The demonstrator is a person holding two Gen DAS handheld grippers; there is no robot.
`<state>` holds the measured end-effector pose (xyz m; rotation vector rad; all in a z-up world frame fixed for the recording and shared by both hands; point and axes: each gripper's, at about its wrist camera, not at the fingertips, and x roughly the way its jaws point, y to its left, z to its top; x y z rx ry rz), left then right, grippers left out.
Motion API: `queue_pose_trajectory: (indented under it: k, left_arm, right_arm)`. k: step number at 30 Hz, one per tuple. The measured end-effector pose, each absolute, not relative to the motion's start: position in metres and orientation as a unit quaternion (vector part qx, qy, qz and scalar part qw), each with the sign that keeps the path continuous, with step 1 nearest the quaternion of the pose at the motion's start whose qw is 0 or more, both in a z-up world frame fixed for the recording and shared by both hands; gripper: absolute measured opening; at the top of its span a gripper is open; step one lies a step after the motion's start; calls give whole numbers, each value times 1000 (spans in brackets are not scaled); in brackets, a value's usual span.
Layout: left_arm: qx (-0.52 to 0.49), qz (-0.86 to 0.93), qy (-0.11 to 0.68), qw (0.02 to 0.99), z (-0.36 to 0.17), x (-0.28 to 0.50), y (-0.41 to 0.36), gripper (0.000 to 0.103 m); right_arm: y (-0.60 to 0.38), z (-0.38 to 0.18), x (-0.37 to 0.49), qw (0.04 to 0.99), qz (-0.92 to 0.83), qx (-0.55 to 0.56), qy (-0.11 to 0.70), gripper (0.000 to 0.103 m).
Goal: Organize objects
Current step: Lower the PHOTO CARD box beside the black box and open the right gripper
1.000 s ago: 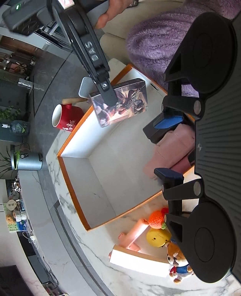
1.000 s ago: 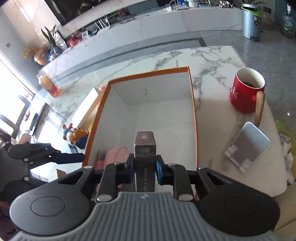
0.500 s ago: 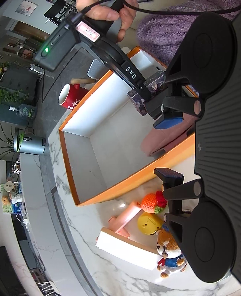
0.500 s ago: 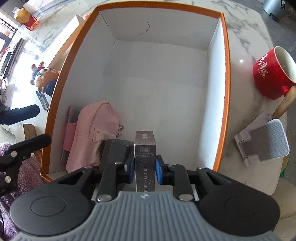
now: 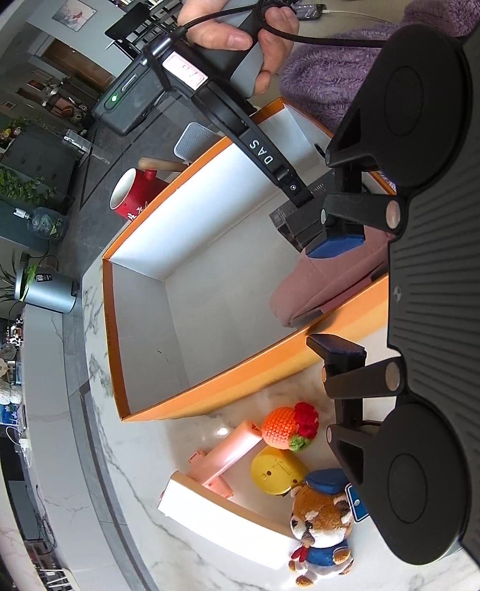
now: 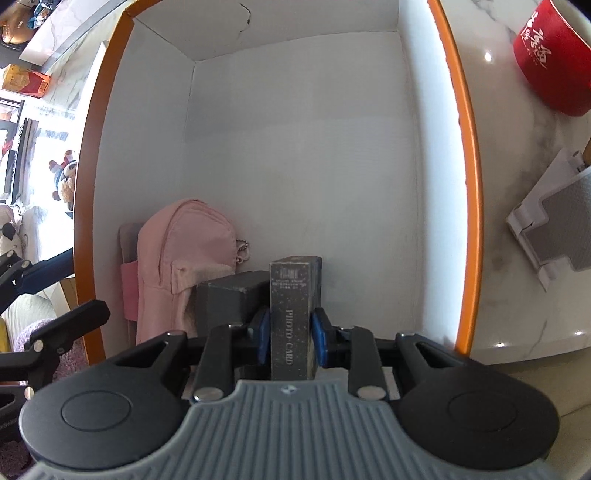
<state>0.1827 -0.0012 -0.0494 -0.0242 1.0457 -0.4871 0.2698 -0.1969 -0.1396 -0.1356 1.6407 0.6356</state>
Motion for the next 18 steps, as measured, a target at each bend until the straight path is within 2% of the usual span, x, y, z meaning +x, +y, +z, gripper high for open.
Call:
queue_pose_trajectory:
  k: [3, 5, 13, 18]
  left_arm:
    - [-15, -224, 497, 838, -49, 184, -2, 49]
    - [-16, -220, 498, 838, -49, 185, -1, 47]
    - [-21, -208, 502, 839, -49, 185, -1, 41]
    - [-29, -210, 507, 836, -49, 184, 1, 39]
  right_arm:
    - [-203, -135, 269, 635, 288, -59, 714, 26]
    - [-204, -129, 266, 637, 305, -74, 705, 17]
    - [-202, -122, 260, 620, 348, -102, 696, 1]
    - [-196, -98, 252, 654, 368, -187, 634, 7]
